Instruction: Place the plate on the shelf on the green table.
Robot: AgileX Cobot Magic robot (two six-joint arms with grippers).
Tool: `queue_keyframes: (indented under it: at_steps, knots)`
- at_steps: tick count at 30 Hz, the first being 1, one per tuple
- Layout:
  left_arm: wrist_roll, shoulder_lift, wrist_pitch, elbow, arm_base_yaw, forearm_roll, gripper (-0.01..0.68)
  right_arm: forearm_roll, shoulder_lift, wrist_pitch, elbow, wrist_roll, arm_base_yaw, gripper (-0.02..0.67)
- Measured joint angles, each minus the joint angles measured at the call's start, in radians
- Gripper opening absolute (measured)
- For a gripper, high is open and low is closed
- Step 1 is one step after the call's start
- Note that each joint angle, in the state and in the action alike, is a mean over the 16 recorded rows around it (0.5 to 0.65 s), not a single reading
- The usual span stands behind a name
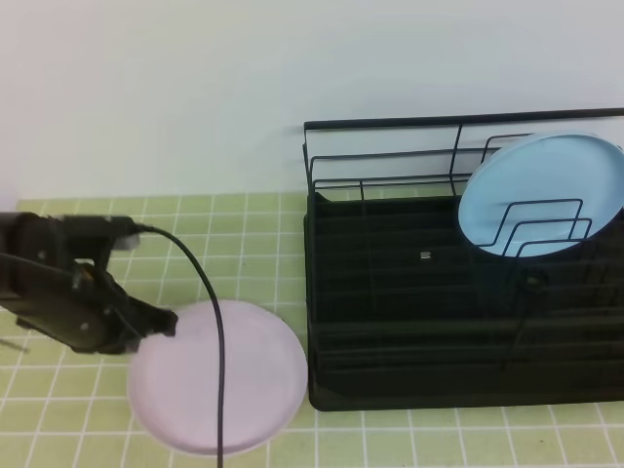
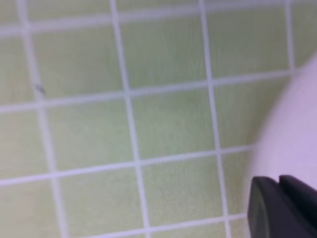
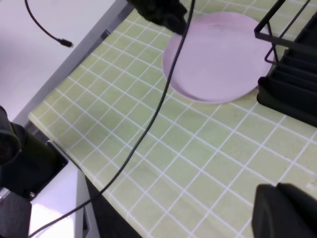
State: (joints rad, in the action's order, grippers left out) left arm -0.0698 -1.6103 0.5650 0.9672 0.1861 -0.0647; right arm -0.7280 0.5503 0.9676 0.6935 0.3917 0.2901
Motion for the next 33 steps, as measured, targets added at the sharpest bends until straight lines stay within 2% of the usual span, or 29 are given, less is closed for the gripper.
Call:
queue_keyframes:
  at_steps: [12, 15, 21, 26, 29, 33]
  knots:
    - [-0.031, 0.136, 0.059, 0.0, 0.0, 0.069, 0.017, -0.001, 0.0, 0.01, 0.0, 0.0, 0.0, -0.004]
    - [-0.028, 0.131, 0.074, 0.0, 0.0, 0.058, 0.073, -0.001, 0.0, 0.011, 0.0, 0.0, 0.0, -0.004]
    - [-0.029, 0.075, 0.084, 0.0, 0.0, 0.023, 0.26, -0.003, 0.0, 0.022, 0.0, 0.0, 0.0, -0.004]
    - [-0.032, 0.008, 0.061, 0.0, 0.0, 0.0, 0.369, -0.005, 0.0, 0.031, 0.0, 0.0, 0.0, -0.004]
    - [-0.033, -0.034, 0.04, 0.0, 0.0, -0.011, 0.39, -0.007, 0.0, 0.036, 0.0, 0.0, 0.0, -0.004]
    - [-0.026, -0.086, 0.005, 0.0, 0.0, -0.031, 0.343, -0.009, 0.0, 0.039, 0.0, 0.0, 0.0, -0.004]
